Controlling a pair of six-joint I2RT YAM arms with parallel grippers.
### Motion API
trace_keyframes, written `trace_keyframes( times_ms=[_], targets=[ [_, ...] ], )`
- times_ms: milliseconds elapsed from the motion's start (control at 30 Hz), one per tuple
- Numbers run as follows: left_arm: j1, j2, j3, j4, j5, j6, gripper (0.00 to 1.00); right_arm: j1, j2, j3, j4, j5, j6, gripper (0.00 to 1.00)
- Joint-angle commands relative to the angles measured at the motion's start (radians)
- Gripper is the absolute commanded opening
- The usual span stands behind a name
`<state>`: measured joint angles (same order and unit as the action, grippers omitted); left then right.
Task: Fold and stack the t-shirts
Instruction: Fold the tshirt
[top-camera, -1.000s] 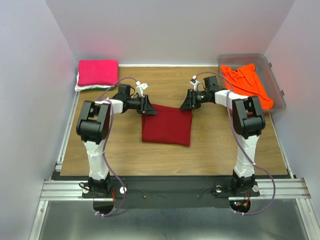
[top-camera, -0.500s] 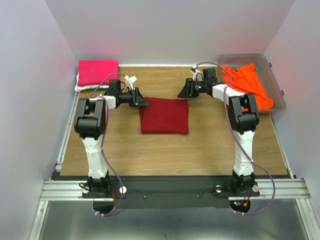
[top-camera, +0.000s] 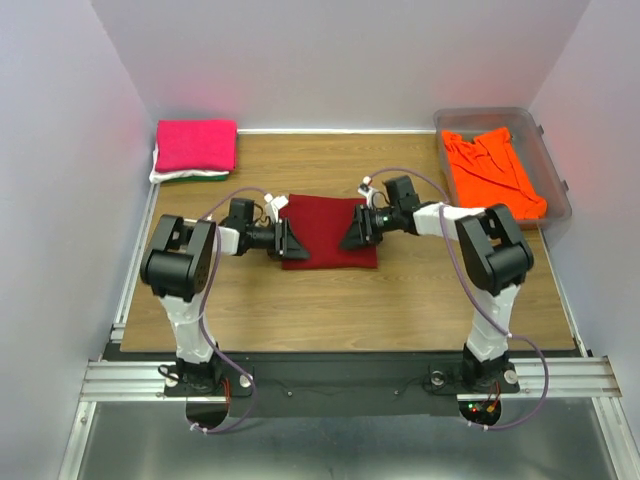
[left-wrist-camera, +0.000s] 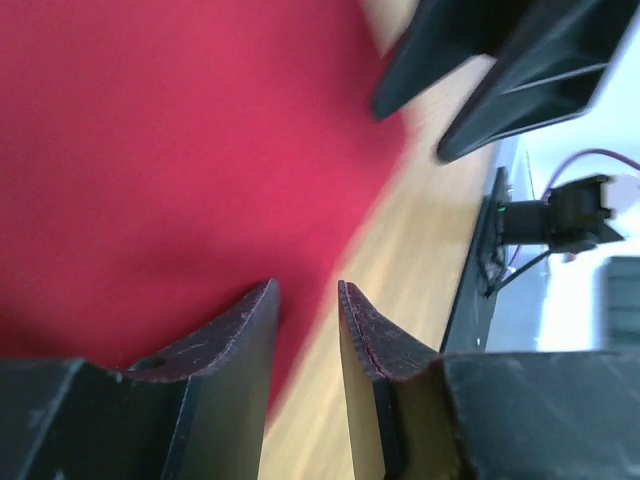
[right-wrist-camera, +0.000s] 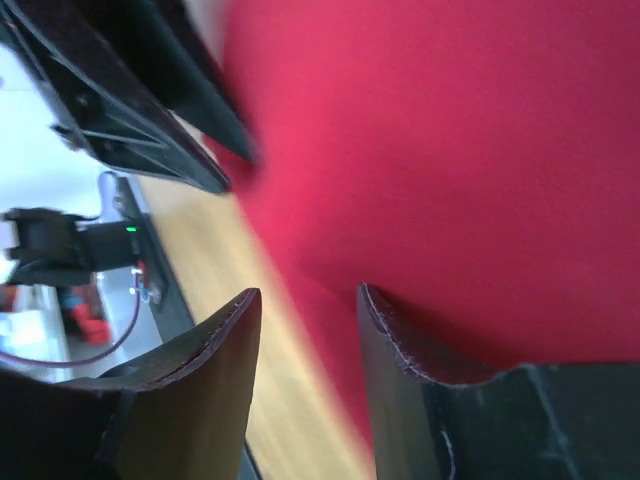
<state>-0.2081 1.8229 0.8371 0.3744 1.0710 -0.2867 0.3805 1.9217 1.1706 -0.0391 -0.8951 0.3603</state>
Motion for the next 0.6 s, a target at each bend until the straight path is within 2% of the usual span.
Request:
trace_keyframes(
  times_ms=[0, 100, 200, 333, 367, 433, 500, 567],
  targets=[
    [0.036, 0.117, -0.009, -0.046, -0.022, 0.029, 0.42, -0.058, 0.111, -0.026, 0.022, -0.004, -0.01, 0.48],
    [0.079, 0.191, 0.026, -0.129, -0.048, 0.064, 0.42, -0.123, 0.174, -0.014, 0.005, 0.042, -0.029, 0.47],
    [0.136, 0.219, 0.078, -0.221, -0.019, 0.124, 0.42, -0.155, 0.156, 0.02, -0.033, 0.082, -0.07, 0.46],
    [0.173, 0.1, 0.122, -0.343, 0.055, 0.277, 0.43, -0.144, 0.07, 0.07, -0.094, 0.078, -0.122, 0.46],
    [0.174, 0.026, 0.134, -0.415, 0.064, 0.364, 0.44, -0.137, 0.019, 0.087, -0.12, 0.076, -0.147, 0.48],
    [0.179, -0.081, 0.143, -0.489, 0.061, 0.431, 0.45, -0.091, -0.054, 0.122, -0.14, 0.09, -0.173, 0.5],
    [0.193, -0.147, 0.131, -0.489, 0.047, 0.426, 0.46, -0.042, -0.098, 0.135, -0.16, 0.12, -0.234, 0.52],
    [0.232, -0.235, 0.1, -0.462, 0.031, 0.371, 0.48, 0.061, -0.153, 0.138, -0.177, 0.235, -0.327, 0.54]
  ],
)
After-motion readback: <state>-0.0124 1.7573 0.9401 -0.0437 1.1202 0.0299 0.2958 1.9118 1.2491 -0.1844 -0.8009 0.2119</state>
